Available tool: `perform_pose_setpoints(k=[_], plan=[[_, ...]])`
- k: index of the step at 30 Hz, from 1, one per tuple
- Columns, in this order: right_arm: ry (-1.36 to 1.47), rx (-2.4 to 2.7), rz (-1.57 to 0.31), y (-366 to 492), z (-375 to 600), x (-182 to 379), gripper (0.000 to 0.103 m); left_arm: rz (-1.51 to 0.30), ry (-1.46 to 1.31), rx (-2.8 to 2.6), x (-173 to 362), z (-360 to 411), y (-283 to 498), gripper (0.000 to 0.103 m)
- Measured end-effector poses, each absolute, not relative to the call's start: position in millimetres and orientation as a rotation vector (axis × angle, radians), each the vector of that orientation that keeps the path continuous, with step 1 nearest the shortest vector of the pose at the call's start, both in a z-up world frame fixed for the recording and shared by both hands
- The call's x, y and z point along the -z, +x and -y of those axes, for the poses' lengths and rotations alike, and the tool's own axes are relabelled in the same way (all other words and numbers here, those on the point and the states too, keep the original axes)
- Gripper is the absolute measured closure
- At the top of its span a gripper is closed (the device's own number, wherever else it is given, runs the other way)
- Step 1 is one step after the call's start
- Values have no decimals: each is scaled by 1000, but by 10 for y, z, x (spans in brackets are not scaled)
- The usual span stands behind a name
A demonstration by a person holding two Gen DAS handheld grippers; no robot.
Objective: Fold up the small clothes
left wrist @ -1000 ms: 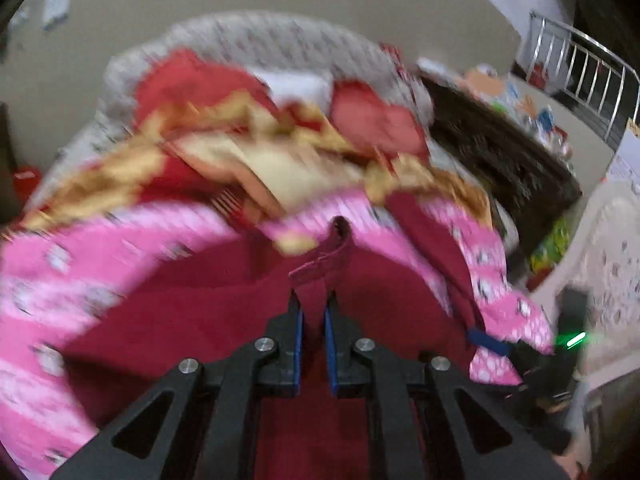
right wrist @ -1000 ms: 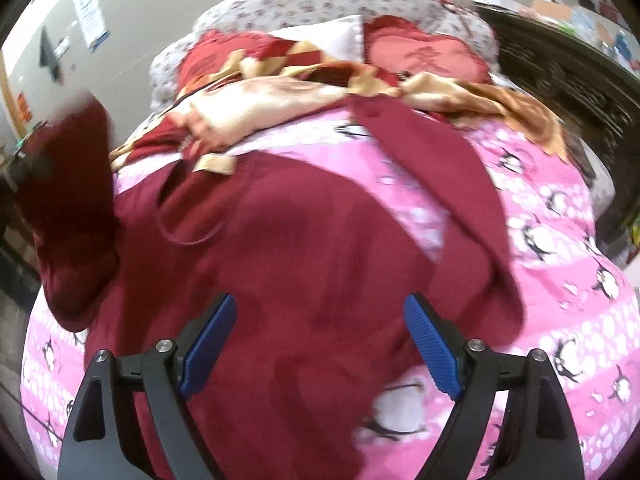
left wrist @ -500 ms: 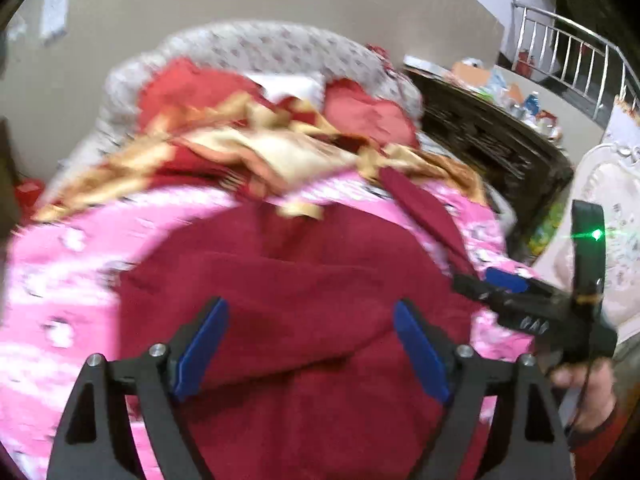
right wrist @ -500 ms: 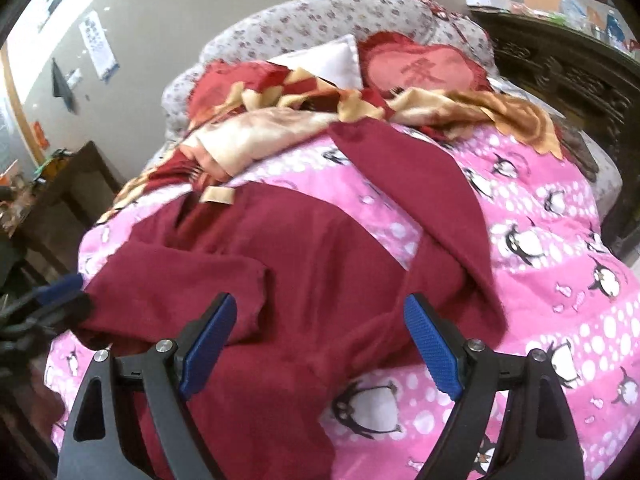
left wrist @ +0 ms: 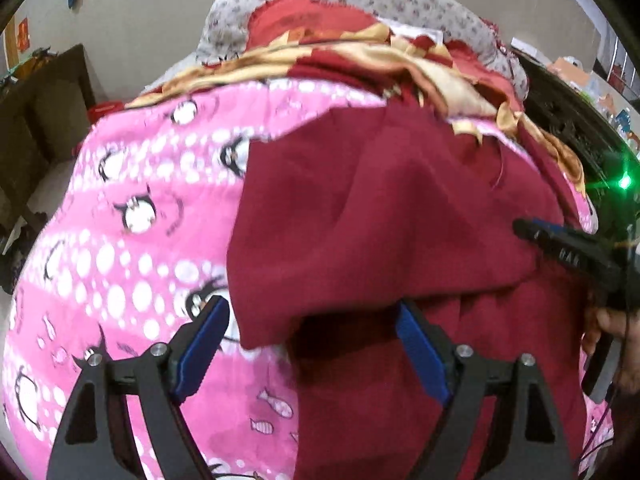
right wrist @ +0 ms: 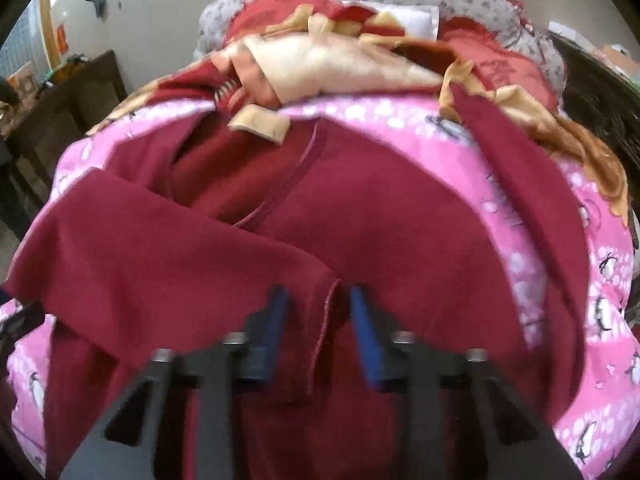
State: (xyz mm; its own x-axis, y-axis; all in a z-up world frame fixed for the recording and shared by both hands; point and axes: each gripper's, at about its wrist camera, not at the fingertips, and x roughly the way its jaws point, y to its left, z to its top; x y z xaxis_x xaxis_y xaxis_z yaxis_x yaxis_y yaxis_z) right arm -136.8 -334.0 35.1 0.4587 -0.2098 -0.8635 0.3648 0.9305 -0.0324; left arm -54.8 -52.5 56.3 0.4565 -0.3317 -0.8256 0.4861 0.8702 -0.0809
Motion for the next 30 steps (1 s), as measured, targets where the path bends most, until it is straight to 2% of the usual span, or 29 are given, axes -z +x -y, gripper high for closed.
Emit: perform_pose_setpoints(k=[2,7,11,13,15,16,18,20,30], plan=[[168,338,-1013,-1415,3330,-460,82,-972,176,510,-558,494,-563,15],[170,401,-931,-1728,3434,-838,82,-951,135,506,-611,395,-607,15],[204,451,-999,-1788,3614,-673,82,-985,149,483,-471,417,-573,15],[211,435,-1040,-1752,3606,-584,77,-1001,147,466,-408,415,-557,15],[194,433,-1046,-1727,3565,-624,67,-1011,127,457,-382,368,-546,15],[184,434,-1026,-1736,3540,-690,64,-1008,112,457,-381,332,-542,15],[160,433,-980,-1734,3474,-827,51,-1004,95,451,-375,280,-530,15],[135,392,-938,-1687,3342,-966,44,-1011,83,445,-348,243,-499,15],[131,144,-926,-1184,2712,-1010,42,-1028,33,428,-241,113,-455,15]])
